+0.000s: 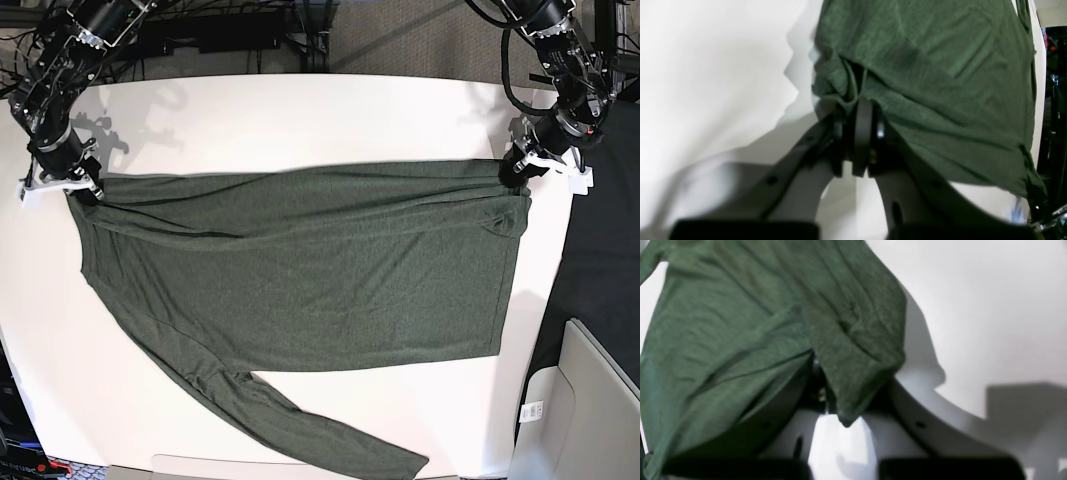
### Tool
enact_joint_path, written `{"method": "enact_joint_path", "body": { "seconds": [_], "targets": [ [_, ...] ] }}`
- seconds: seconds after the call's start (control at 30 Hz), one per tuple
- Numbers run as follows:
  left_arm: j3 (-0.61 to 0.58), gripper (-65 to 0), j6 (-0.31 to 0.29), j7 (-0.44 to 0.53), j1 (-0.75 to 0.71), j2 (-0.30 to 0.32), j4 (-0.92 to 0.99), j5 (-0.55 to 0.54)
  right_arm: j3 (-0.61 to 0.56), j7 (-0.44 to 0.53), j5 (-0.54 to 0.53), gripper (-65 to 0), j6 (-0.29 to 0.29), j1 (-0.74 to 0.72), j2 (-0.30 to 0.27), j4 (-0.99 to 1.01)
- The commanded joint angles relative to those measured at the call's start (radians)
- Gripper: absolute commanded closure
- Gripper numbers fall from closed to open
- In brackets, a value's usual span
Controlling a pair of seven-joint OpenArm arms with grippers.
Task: Fold the T-shirt properly
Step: 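Lower the hem onto the table and open both grippers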
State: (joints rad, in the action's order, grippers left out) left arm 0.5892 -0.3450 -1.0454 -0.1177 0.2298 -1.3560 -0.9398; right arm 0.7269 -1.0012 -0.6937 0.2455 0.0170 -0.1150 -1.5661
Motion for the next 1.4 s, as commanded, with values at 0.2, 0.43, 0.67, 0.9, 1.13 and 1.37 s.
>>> {"method": "enact_joint_path", "body": {
  "seconds": [0.2,0.43,0.67,0.9,1.13,1.37],
  "targets": [
    [0.001,-0.2,0.019,-0.089,-0.112,0.013,-0.152,0.057,0.003,0.018,-0.077,-0.2,0.007,0.096,-0.015,-0.084],
    [0.001,-0.2,0.019,-0.097,-0.188,0.013,-0.222,0.058,0.003,0.018,-0.165,-0.2,0.007,0.194,-0.016,-0.093],
    [0.002,-0.2,0.019,-0.092,-0.267,0.038,-0.270,0.058,0.016,0.018,-0.177,-0.2,0.007,0.288,-0.016,-0.205],
    [0.002,-0.2,0.019,-0.091,-0.284,0.067,-0.270,0.058,0.089,-0.035,-0.177,-0.2,0.007,0.308,-0.016,-0.242],
    [0.002,-0.2,0.019,-0.098,-0.293,0.070,-0.270,0.058,0.093,-0.037,-0.175,-0.3,0.007,0.323,-0.016,-0.242],
    [0.002,-0.4,0.019,-0.100,-0.291,0.070,-0.270,0.058,0.092,-0.034,-0.166,-1.2,0.001,0.324,-0.013,-0.242]
  ]
}}
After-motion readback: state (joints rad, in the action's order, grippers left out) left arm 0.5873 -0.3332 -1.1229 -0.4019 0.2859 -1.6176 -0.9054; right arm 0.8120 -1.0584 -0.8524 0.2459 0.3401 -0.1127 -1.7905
